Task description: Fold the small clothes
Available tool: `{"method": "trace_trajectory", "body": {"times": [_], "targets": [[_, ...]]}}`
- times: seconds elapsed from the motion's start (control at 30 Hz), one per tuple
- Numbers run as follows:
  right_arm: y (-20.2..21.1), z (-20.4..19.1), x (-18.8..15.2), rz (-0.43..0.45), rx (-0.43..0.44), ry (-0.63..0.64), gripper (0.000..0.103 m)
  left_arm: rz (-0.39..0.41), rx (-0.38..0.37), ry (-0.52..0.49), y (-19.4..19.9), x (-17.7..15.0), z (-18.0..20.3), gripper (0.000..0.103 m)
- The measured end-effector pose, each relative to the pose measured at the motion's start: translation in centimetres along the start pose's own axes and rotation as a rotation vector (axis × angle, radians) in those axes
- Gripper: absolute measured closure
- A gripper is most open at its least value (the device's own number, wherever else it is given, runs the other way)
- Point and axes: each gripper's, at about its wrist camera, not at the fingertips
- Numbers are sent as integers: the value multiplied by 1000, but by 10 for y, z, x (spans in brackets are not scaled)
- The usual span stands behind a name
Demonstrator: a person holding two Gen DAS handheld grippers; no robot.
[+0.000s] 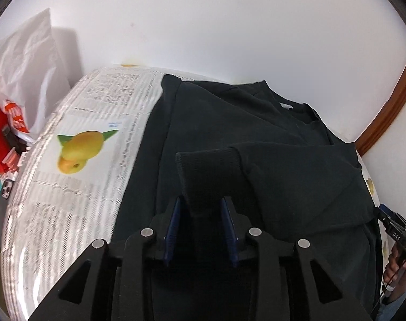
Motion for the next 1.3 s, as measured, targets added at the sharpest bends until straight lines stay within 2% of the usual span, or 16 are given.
{"method": "trace_trajectory", "body": {"times": [0.13, 0.17, 0.2, 0.33, 0.37, 0.5, 0.6, 0.7, 0.9, 1.0, 1.1, 1.13, 1.23, 1.3], "targets": [[-11, 12, 1, -21, -23, -26, 50, 1, -9, 13, -13, 5, 0, 76], [-15, 14, 0, -28, -37, -29, 50, 11, -4, 9, -13, 6, 1, 92], [-18, 15, -1, -36, -43, -28, 50, 27, 21, -6, -11, 8, 2, 98], [-17, 19, 1, -21, -32, -35, 50, 159, 56, 25, 13, 17, -9, 98], [-14, 20, 2, -6, -26, -40, 50, 167, 59, 37, 15, 19, -13, 98], [-20, 26, 6, 0, -51, -64, 49, 100, 124, 1, -1, 18, -10, 98], [-33, 30, 2, -28, -100, -62, 48, 46, 134, -9, -12, 11, -5, 97], [-33, 37, -1, -28, -83, -86, 47, 24, 140, -4, -12, 5, -5, 97], [4, 59, -8, 17, -36, -167, 47, 49, 145, -10, 7, 0, -4, 97], [23, 68, -16, 40, -56, -171, 47, 79, 151, -35, 21, -3, -1, 97], [40, 79, -29, 65, -111, -176, 47, 81, 133, -48, 38, -11, 4, 97], [45, 83, -34, 66, -121, -190, 47, 79, 131, -49, 41, -13, 5, 97], [56, 98, -49, 12, -81, -243, 47, 55, 105, -60, 54, -26, 11, 97], [65, 106, -63, 0, -77, -272, 47, 38, 114, -68, 61, -37, 14, 97]]}}
Point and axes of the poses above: each gripper's, at about its wrist camera, not at the fingertips, and y roughly against the way its jaws point, z to its right, x to its top, and after that the axes turned 12 degrees about -y, right-handed
